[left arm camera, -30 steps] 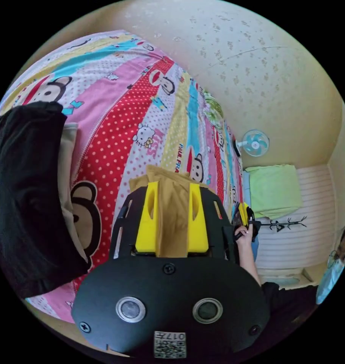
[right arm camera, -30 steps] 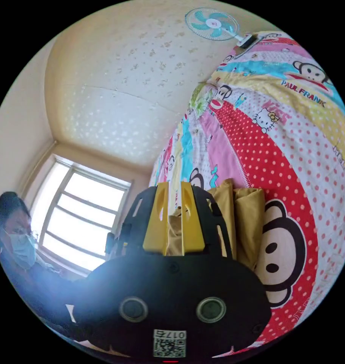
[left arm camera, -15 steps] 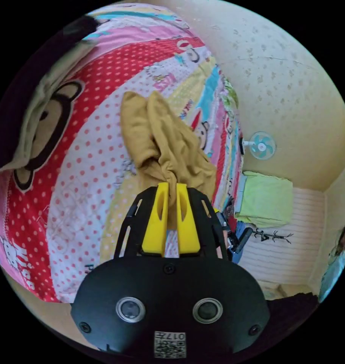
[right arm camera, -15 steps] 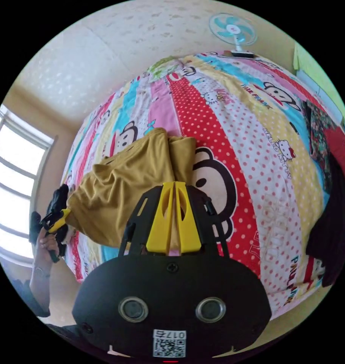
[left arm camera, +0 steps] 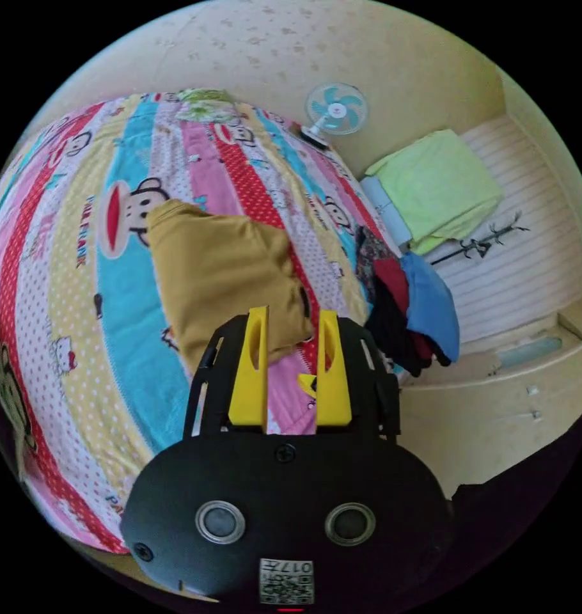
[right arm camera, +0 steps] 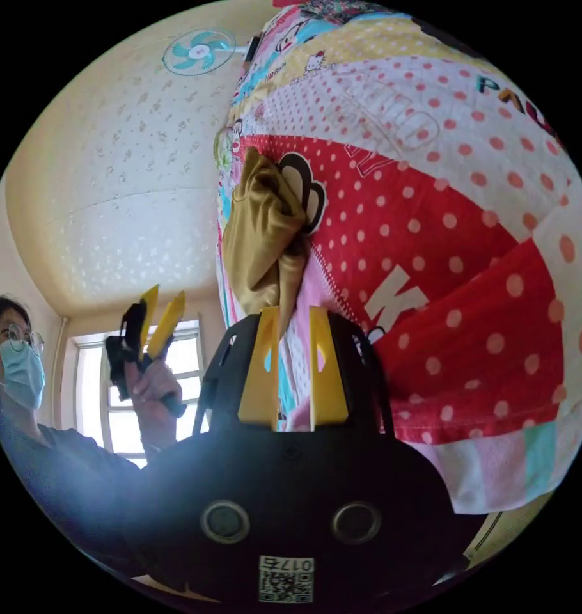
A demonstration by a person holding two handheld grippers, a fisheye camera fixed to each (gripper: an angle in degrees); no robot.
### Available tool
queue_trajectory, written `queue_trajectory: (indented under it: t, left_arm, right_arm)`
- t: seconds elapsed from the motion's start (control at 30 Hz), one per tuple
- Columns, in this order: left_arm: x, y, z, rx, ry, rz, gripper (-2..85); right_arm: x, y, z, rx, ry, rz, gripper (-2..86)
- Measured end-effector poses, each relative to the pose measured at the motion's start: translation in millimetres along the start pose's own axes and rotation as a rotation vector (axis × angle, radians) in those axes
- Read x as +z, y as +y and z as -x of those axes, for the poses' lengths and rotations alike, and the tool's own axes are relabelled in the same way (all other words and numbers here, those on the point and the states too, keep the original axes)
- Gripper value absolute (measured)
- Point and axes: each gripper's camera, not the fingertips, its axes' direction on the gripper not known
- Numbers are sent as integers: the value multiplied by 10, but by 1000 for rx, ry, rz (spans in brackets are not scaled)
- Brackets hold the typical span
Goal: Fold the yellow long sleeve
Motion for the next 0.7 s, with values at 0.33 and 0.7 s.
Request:
queue_trajectory:
  t: [0.33,0.7]
  left_arm:
    - [1111,175,1195,-561,474,274,74]
    - [132,-612,-71,-189,611,85,63]
  right_arm:
    - [571,-661,7,182,-347,-38,162]
    - [1108,-2148,996,-10,-787,139,98]
